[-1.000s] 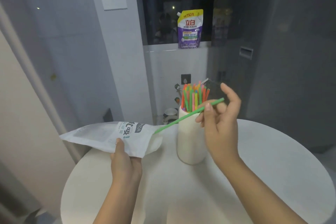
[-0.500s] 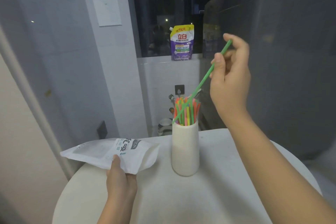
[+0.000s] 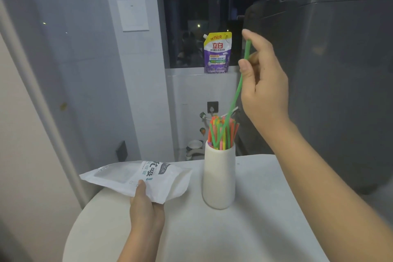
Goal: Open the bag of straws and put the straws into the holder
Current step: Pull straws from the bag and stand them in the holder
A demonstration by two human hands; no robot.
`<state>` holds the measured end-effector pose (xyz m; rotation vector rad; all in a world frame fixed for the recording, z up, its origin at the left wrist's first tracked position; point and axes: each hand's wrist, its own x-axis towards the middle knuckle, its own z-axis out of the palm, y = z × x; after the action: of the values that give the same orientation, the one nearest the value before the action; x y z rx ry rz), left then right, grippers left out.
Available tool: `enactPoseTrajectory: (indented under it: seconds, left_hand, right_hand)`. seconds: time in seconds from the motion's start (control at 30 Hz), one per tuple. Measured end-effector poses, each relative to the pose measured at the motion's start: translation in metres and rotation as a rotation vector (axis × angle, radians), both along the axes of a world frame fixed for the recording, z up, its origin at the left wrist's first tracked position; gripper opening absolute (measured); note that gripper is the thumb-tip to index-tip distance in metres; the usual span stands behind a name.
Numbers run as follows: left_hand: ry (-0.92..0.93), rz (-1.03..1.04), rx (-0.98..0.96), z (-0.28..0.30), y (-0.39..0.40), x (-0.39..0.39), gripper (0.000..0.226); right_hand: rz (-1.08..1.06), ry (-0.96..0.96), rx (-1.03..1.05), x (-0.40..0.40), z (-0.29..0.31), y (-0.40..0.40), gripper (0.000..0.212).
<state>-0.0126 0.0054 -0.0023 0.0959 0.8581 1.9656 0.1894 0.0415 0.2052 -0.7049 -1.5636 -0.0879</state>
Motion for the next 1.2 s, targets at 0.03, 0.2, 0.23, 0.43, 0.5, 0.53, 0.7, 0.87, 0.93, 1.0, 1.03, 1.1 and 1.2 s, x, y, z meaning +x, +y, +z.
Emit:
enactPoseTrajectory:
  seconds: [0.03,0.2,0.23,0.43,0.5,0.53,0.7,0.87,0.93,1.0,1.03,1.1,1.2]
  left_hand:
    - [-0.003,0.0,0.001,0.0,0.0,0.0,0.039]
    - [-0.019,0.005,0.002,0.0,0.0,0.001,0.039]
    - [-0.025,0.004,0.001,0.001,-0.001,0.001,0.038]
    - [-0.043,0.007,-0.006,0.001,-0.001,-0.001,0.038]
    - [-0.039,0.002,-0.008,0.001,-0.002,-0.001,0.037]
    - [-0.033,0.0,-0.012,0.001,-0.002,0.0,0.037]
    - [-0.024,0.007,-0.008,0.0,-0.002,-0.002,0.035]
    - [-0.042,0.002,-0.03,0.002,-0.002,0.001,0.037]
    - [-0.049,0.008,-0.029,0.001,-0.002,0.001,0.038]
    - [-0.04,0.003,-0.021,0.001,-0.003,0.001,0.037]
    - [-0.039,0.0,-0.017,0.001,-0.003,0.001,0.036]
    - [-0.054,0.005,-0.015,0.002,-0.003,0.0,0.038]
    - [-0.062,0.011,-0.015,0.003,-0.003,-0.001,0.039]
  right_hand:
    - [0.009,-0.026,-0.001,-0.001,0.001,0.001,0.041]
    - [0.016,-0.077,-0.018,-0.006,0.005,0.007,0.042]
    - [0.016,-0.073,-0.01,-0.006,0.007,0.008,0.042]
    - [0.03,-0.154,-0.055,-0.012,0.007,0.016,0.044]
    - [0.026,-0.153,-0.071,-0.012,0.002,0.018,0.044]
    - [0.022,-0.142,-0.073,-0.011,0.0,0.018,0.043]
    - [0.024,-0.038,-0.024,-0.005,0.005,0.012,0.04]
    - [0.024,-0.028,0.034,-0.005,0.01,0.006,0.04]
    - [0.031,-0.047,0.026,-0.006,0.009,0.005,0.04]
    - [0.035,-0.055,0.026,-0.007,0.005,0.004,0.04]
    - [0.039,-0.054,0.032,-0.008,0.004,0.004,0.04]
    - [0.053,-0.044,0.054,-0.008,0.002,0.003,0.04]
    - [0.069,-0.028,0.108,-0.01,0.0,0.001,0.039]
